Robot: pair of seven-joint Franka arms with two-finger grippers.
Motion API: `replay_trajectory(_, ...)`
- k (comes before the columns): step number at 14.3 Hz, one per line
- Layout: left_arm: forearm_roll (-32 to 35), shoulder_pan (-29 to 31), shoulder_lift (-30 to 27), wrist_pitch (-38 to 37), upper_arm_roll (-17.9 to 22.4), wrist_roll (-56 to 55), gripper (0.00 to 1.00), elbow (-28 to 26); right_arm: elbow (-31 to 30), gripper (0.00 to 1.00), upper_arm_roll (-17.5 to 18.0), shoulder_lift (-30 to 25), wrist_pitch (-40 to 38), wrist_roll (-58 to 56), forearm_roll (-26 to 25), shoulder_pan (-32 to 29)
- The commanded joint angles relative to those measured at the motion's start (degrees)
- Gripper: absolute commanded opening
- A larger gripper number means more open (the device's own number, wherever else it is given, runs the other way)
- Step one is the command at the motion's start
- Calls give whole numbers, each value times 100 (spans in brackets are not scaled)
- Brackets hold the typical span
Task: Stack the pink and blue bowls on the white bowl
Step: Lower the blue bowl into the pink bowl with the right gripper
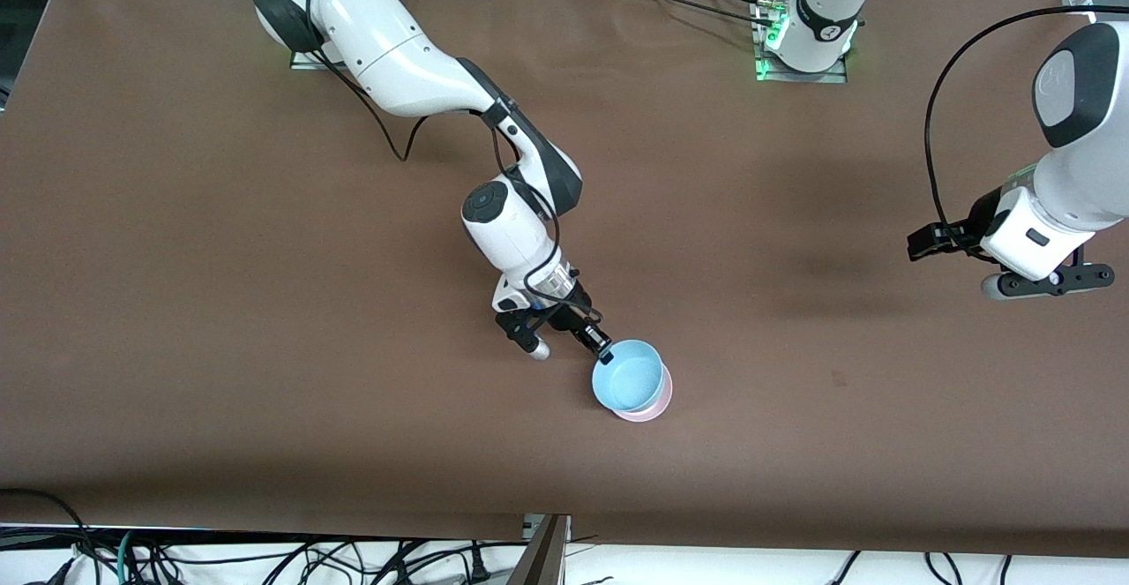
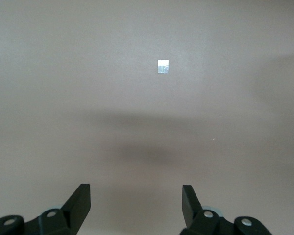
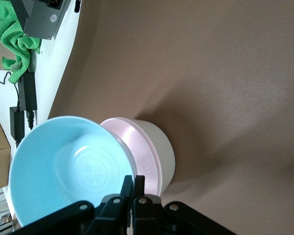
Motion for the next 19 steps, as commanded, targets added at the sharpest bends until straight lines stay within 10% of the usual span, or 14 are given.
replay_trajectory(1,-106,58,-43,60,-24,140,86,-66,327,0,-82,210,90,50,28,64)
replay_trajectory(19,-106,66,-25,60,-24,140,100,-58,328,9,-257,315,336,-12,-34,178)
